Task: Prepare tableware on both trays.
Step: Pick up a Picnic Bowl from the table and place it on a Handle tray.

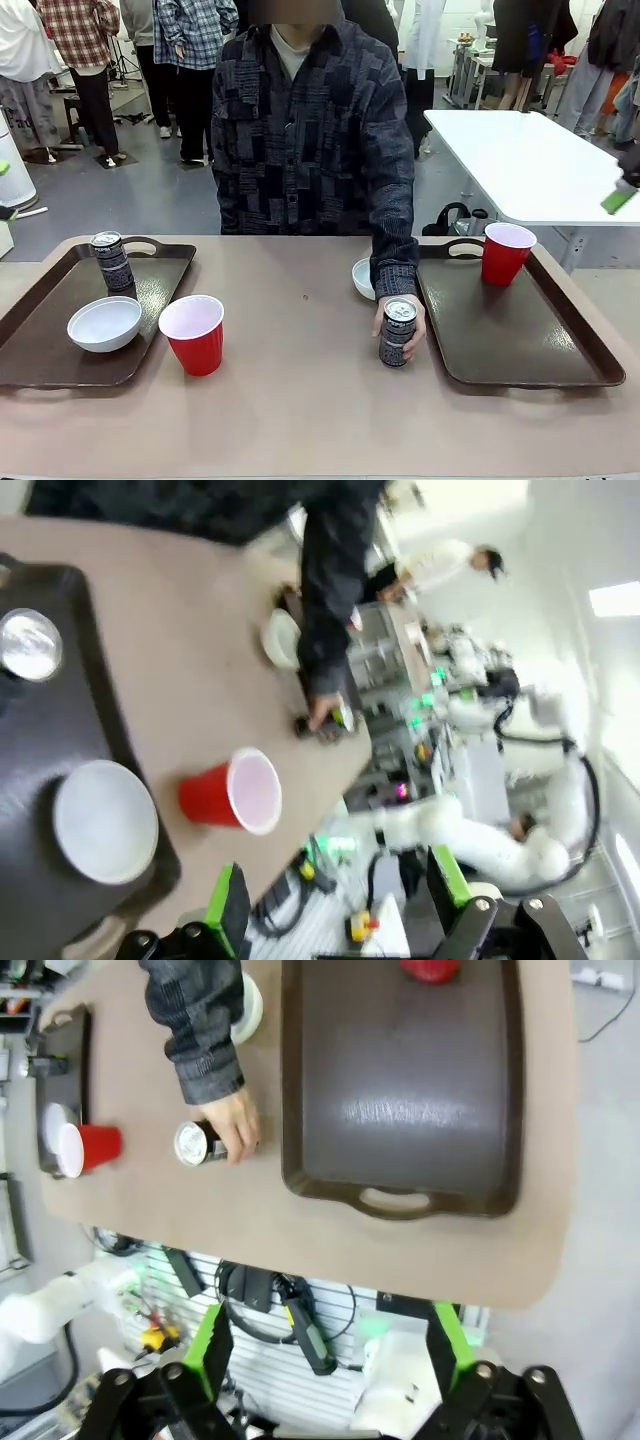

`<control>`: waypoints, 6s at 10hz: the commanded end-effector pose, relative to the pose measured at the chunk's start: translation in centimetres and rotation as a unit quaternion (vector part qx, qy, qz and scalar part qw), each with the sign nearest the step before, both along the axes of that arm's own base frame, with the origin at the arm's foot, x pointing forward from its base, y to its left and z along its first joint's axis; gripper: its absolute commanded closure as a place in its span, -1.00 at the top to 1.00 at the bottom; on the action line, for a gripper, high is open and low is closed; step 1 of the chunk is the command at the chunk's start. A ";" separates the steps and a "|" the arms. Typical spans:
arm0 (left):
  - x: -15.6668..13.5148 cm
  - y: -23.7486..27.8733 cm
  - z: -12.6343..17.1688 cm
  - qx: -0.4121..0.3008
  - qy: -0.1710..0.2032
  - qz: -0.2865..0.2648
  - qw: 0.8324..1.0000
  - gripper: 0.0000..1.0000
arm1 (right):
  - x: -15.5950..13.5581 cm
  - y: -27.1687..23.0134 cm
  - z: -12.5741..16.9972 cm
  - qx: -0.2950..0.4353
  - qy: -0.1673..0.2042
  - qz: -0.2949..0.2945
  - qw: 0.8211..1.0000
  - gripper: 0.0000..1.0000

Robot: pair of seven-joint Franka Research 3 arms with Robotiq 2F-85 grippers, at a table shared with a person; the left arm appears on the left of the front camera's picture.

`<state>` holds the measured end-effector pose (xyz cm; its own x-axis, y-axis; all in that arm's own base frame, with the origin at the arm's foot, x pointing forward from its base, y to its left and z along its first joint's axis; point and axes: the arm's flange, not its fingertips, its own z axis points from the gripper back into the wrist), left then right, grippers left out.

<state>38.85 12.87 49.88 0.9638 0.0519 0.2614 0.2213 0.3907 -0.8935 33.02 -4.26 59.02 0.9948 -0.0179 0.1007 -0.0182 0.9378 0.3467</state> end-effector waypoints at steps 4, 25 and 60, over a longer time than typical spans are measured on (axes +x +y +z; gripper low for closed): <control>0.8 0.6 0.8 0.017 -0.015 0.059 0.998 0.89 | 8.5 8.3 -0.9 -0.068 0.040 0.102 0.992 1.00; 0.8 0.6 0.8 0.017 -0.015 0.059 0.998 0.89 | 4.1 10.5 -9.0 -0.015 -0.047 0.126 0.991 1.00; 0.8 0.6 0.8 0.017 -0.015 0.059 0.998 0.89 | 24.2 27.0 -21.9 -0.154 0.022 0.069 0.985 1.00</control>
<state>39.79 13.31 50.51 0.9420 0.1659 0.2916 0.1918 0.4469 -0.8738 56.23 22.91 37.51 0.9922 0.1212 0.0281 -0.1220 0.9922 0.0253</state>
